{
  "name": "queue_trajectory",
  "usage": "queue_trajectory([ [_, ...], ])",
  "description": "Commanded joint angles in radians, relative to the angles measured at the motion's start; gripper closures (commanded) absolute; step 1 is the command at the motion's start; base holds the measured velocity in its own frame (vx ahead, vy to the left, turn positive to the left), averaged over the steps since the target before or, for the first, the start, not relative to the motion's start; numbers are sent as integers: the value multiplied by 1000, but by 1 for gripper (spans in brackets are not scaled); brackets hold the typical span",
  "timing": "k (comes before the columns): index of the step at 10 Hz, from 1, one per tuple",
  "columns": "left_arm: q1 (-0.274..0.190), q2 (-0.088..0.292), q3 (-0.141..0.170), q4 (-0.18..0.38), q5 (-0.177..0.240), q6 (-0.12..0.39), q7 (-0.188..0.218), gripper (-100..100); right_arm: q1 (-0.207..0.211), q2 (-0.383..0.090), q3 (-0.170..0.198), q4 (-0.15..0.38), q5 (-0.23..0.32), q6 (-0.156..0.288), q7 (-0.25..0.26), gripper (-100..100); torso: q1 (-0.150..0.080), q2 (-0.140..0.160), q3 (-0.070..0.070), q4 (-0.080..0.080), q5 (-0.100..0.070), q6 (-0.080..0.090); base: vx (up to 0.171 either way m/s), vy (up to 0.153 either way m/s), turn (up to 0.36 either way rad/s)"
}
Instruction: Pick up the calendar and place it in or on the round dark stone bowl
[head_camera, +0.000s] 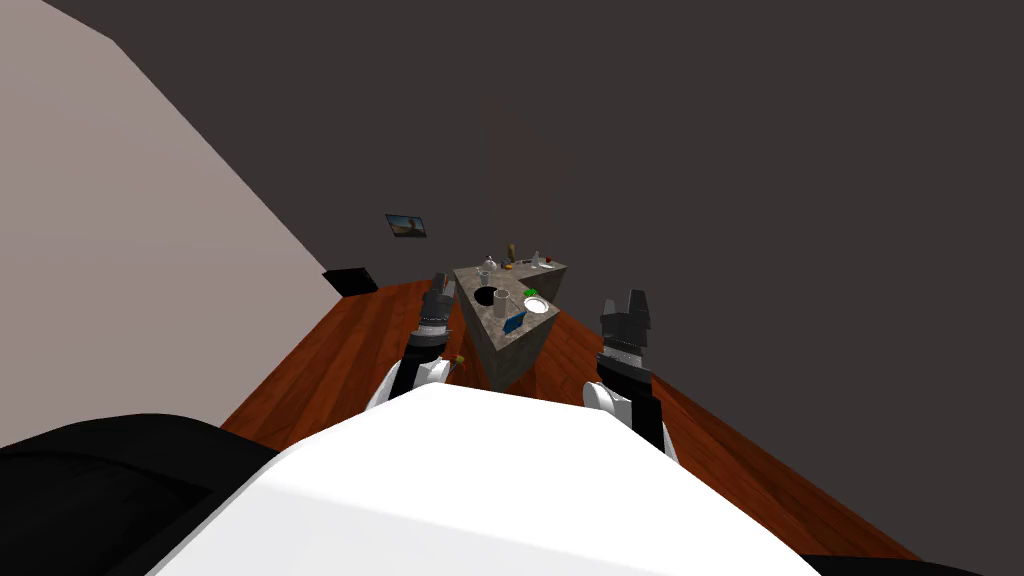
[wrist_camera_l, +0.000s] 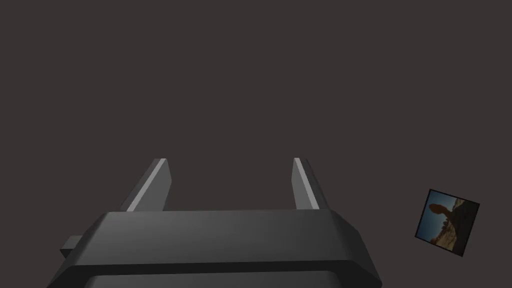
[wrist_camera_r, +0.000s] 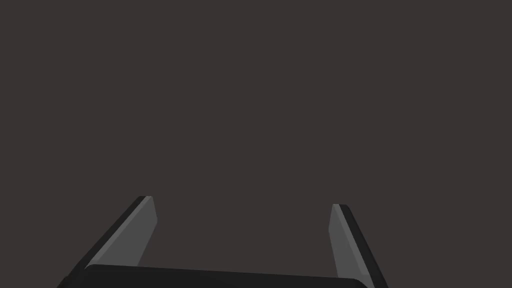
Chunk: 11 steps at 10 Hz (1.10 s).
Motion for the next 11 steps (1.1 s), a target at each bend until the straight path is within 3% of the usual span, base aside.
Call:
queue_trajectory([
  [1,-15,33,-4,26,-13,-7,-1,-100,0,0,0,0,0,0,0,0,0,0,0,0,0,0,-36,66,-38],
  [7,-104,117,-22,183,-93,-42,-13,-100,0,0,0,0,0,0,0,0,12,7,4,2,3,0,-105,149,-65],
  [9,-147,135,-29,244,-133,-54,-22,-100,0,0,0,0,0,0,0,0,15,9,5,2,3,0,-129,201,-121],
  [11,-170,142,-32,292,-155,-60,-28,-100,0,0,0,0,0,0,0,0,8,5,3,1,2,0,-67,92,-41],
])
